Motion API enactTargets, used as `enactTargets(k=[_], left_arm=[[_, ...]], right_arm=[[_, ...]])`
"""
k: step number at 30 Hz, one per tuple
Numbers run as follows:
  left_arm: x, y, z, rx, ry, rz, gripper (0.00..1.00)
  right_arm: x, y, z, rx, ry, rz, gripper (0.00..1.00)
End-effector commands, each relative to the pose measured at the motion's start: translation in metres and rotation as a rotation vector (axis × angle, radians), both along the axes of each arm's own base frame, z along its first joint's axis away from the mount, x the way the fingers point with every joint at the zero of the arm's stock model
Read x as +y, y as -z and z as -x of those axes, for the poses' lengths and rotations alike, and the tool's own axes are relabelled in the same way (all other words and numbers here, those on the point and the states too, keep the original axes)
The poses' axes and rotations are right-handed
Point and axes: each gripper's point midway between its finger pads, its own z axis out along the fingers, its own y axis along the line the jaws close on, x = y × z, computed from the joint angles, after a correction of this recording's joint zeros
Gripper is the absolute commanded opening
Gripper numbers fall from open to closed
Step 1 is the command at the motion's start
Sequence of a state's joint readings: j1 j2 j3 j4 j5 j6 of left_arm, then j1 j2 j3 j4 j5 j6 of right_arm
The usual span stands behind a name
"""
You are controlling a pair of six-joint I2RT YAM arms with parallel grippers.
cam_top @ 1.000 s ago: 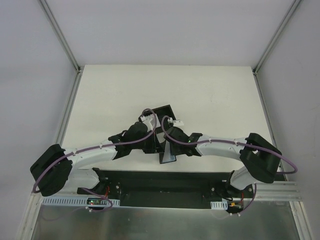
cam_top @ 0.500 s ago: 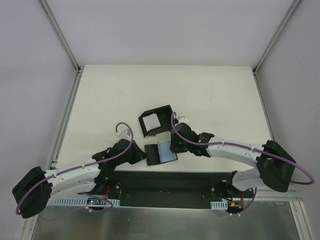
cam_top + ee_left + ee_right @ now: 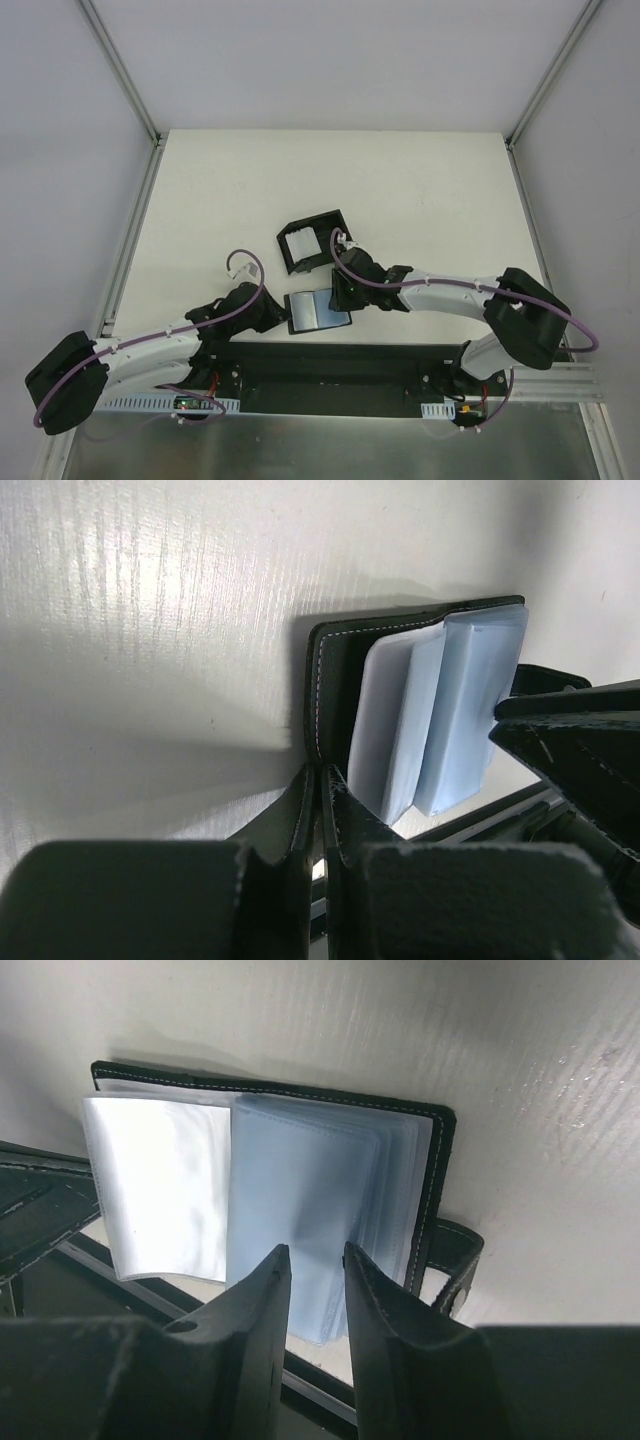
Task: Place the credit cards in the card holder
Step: Turn over the card slot in the card holder.
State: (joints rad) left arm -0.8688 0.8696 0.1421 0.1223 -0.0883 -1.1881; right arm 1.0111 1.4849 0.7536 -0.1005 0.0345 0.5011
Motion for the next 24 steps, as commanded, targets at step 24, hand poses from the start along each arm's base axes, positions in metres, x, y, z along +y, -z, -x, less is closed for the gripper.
enactTargets(k=[24], left_arm=[[0.009, 0.028, 0.002, 0.099, -0.065, -0.044, 0.00]], right_arm=[[0.114, -0.075, 0.016, 0.086, -0.330, -0.455, 0.37]])
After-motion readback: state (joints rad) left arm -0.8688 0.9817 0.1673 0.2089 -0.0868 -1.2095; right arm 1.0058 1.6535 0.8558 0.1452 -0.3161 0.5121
